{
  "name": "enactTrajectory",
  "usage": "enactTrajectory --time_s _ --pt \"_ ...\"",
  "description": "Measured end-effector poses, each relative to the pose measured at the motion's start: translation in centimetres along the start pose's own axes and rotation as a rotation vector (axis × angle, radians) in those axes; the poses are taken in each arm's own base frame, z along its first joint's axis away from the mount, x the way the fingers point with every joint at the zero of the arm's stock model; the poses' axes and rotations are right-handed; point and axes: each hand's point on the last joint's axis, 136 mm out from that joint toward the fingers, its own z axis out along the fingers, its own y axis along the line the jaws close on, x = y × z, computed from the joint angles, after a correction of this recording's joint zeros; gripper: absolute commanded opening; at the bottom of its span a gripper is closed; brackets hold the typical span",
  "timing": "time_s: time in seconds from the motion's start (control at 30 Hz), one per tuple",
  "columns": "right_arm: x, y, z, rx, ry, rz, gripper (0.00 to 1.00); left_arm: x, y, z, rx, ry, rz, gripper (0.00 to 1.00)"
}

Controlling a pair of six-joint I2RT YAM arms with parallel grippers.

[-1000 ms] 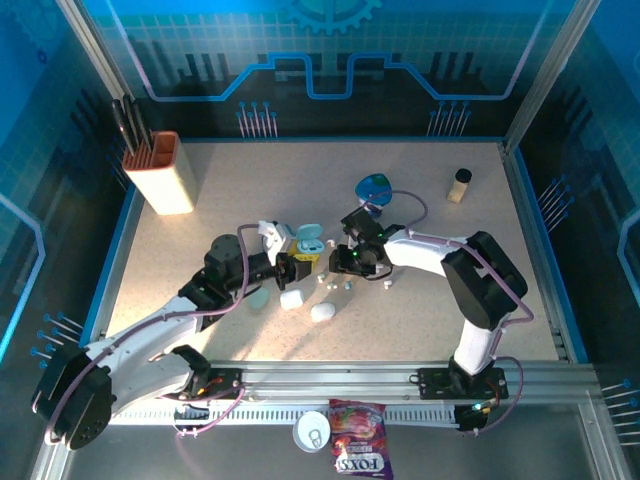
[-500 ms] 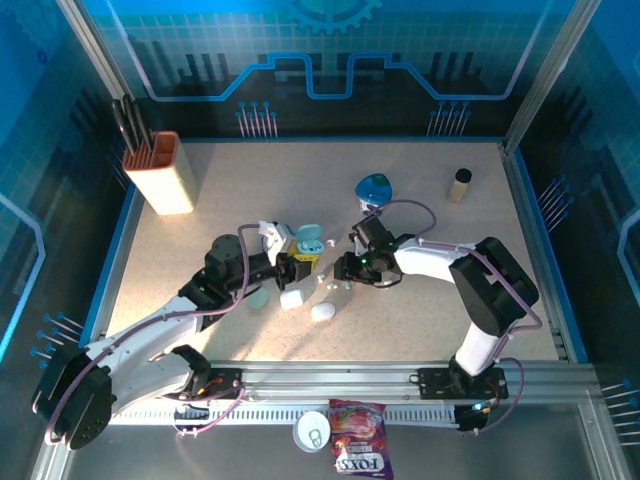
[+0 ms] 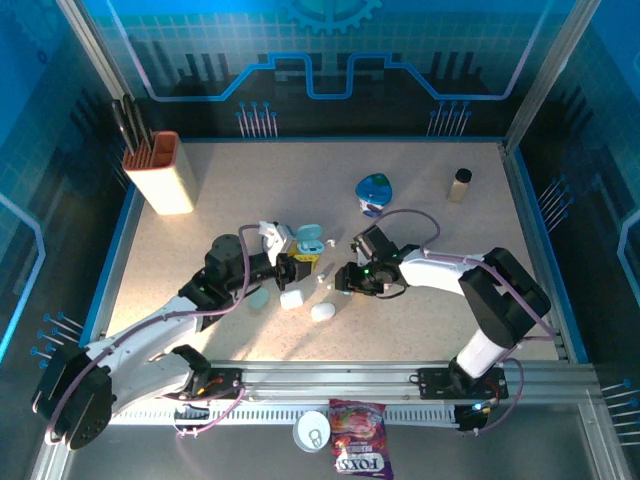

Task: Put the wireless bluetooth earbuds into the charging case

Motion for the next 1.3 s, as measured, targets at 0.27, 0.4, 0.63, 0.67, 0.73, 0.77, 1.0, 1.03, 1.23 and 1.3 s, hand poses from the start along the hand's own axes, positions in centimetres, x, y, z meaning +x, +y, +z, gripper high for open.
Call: enactTrajectory --time_s 0.27,0.4,0.63,0.67,0.73,0.77,1.0,1.03,1.23,1.3 --pt "0.6 -0.4 -0.2 0.017 0.021 -0.015 0.48 0.0 0.0 0.0 0.000 0.000 0.000 0.39" --pt "0.6 -0.4 0.0 0.019 0.029 -0.033 0.46 0.1 0.0 0.0 -0.001 0.005 -0.001 0.39" --pt "0.6 -1.1 0.0 0.054 0.035 -0.036 0.31 0.1 0.0 -0.1 -0.001 0.006 0.002 0.39" --pt "0.5 -1.2 0.0 0.060 0.035 -0.035 0.28 0.1 0.0 -0.1 -0.001 0.006 0.001 0.39" --pt "0.5 -1.3 0.0 0.068 0.034 -0.033 0.25 0.1 0.0 -0.1 -0.001 0.006 0.002 0.39" --pt "0.5 -1.3 0.0 0.072 0.033 -0.033 0.24 0.1 -0.1 -0.1 0.000 0.006 0.002 0.39" --pt "0.3 -1.9 -0.2 0.094 0.026 -0.021 0.19 0.0 -0.1 -0.2 -0.001 0.004 0.003 0.39" --pt "0.2 -1.9 -0.2 0.095 0.024 -0.021 0.19 0.0 -0.1 -0.2 -0.001 0.004 0.003 0.39" --pt "-0.5 -2.3 -1.3 0.120 -0.019 -0.015 0.18 0.0 -0.1 -0.2 -0.001 0.003 0.005 0.39" --pt "-1.1 -2.1 -2.1 0.107 -0.052 -0.012 0.19 0.0 -0.1 -0.1 -0.001 0.002 0.006 0.39"
